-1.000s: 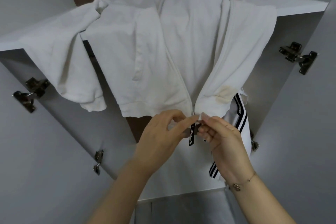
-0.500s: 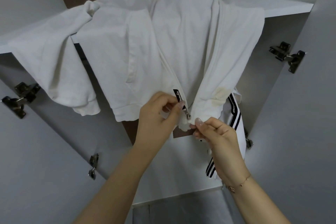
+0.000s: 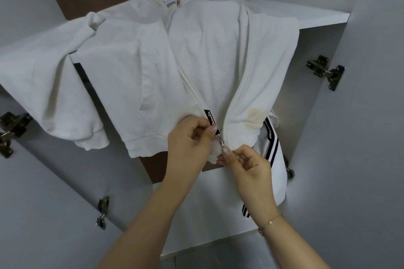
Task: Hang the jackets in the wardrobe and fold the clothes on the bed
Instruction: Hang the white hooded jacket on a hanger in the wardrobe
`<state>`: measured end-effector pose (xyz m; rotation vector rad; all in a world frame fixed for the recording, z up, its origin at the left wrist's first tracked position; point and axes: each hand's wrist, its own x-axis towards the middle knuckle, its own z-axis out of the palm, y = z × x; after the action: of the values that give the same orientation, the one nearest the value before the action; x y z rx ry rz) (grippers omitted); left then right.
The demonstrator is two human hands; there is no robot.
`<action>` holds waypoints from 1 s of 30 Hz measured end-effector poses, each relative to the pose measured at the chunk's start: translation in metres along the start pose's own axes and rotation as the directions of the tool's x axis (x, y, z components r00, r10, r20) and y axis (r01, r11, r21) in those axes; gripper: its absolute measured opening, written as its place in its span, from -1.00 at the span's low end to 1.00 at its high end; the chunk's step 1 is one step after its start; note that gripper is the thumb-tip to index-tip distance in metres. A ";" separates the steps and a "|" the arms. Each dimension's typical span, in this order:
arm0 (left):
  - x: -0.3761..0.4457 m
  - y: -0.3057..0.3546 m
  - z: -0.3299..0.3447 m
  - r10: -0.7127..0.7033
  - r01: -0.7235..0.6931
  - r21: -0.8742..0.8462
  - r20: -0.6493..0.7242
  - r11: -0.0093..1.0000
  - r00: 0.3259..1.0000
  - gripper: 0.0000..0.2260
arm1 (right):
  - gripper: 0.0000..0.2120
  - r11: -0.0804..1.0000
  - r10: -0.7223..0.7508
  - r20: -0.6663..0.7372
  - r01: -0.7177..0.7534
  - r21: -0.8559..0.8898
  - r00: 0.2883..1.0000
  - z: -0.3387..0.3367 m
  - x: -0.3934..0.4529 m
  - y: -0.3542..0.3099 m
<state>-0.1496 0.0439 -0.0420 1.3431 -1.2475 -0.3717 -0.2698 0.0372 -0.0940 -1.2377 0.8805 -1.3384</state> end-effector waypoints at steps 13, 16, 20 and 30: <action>0.020 0.006 0.012 -0.102 0.123 -0.125 0.161 0.984 0.982 -0.92 | -0.80 0.986 0.001 -0.068 0.010 0.165 0.998 -0.006 0.007 -0.005; 0.015 0.004 -0.002 -0.029 0.068 -0.122 0.296 0.990 0.955 -0.92 | -0.79 0.985 0.041 0.021 -0.044 0.169 0.999 -0.008 0.002 0.001; 0.004 0.002 -0.007 0.040 0.025 -0.167 0.374 0.986 0.927 -0.87 | -0.79 0.951 0.138 0.054 -0.148 0.273 0.989 -0.011 0.009 0.002; -0.038 -0.029 0.017 -0.594 0.725 -0.541 0.437 0.426 0.675 -0.71 | -0.68 0.917 0.207 0.089 -0.225 0.328 0.974 -0.018 0.013 0.009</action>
<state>-0.1648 0.0576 -0.0880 1.0800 -0.5077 -1.4272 -0.2837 0.0205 -0.1036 -0.8783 0.6928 -1.2119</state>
